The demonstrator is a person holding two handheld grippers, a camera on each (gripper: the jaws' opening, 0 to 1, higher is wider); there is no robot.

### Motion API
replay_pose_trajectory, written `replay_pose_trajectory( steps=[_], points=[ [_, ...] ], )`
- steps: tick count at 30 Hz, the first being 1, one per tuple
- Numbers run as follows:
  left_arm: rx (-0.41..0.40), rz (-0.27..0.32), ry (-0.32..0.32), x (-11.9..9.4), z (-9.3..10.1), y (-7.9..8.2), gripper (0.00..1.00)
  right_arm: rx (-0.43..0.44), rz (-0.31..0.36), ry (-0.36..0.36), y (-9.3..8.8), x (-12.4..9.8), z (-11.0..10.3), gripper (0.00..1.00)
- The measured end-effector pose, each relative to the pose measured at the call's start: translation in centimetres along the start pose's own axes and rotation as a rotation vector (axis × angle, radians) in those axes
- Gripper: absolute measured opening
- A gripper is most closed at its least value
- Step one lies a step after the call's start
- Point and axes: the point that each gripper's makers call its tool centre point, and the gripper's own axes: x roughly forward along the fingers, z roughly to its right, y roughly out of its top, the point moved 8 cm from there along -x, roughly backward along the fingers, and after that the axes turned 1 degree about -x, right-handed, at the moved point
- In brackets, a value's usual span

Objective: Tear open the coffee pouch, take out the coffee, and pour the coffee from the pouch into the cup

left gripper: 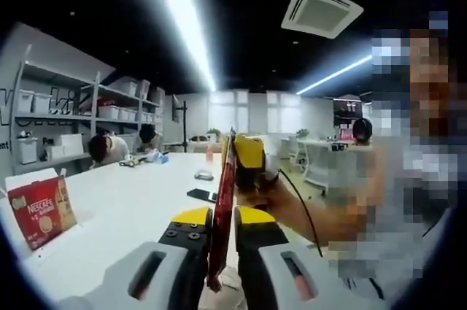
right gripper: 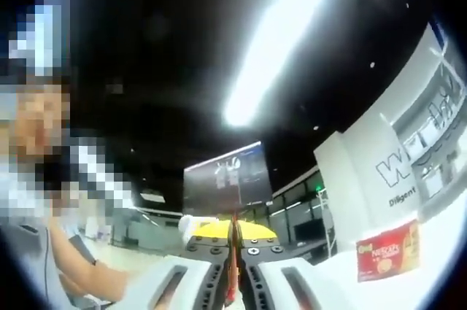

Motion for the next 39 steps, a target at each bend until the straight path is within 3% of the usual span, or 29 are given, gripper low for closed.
replay_pose_trajectory(
  steps=[3,8,12,16,24,29,35,39],
  points=[
    [0.046,0.006,-0.021,0.2,0.1,0.3,0.06,0.006,0.007,0.000,0.0,0.0,0.1,0.03],
    [0.053,-0.013,-0.024,0.3,-0.2,0.2,0.05,0.023,0.004,-0.005,-0.3,-0.2,0.7,0.07],
    [0.050,-0.002,-0.029,0.2,-0.3,0.3,0.05,0.056,-0.042,0.003,-1.7,-0.1,0.8,0.12],
    [0.040,-0.017,-0.022,0.3,-0.3,0.1,0.06,0.038,-0.059,0.001,-2.4,0.0,0.5,0.04],
    [-0.006,0.044,-0.034,0.6,0.1,0.9,0.15,0.019,-0.034,0.007,-2.2,0.1,0.3,0.03],
    [0.037,0.037,-0.038,1.2,0.1,1.1,0.06,0.013,-0.049,0.003,-2.4,0.3,0.1,0.03],
    [0.058,0.018,-0.034,1.0,0.0,0.8,0.04,0.032,-0.066,-0.010,-2.6,0.2,0.3,0.08],
    [0.061,0.002,-0.028,0.4,0.1,0.6,0.04,0.017,-0.024,-0.022,-1.3,-0.3,0.4,0.08]
  ],
)
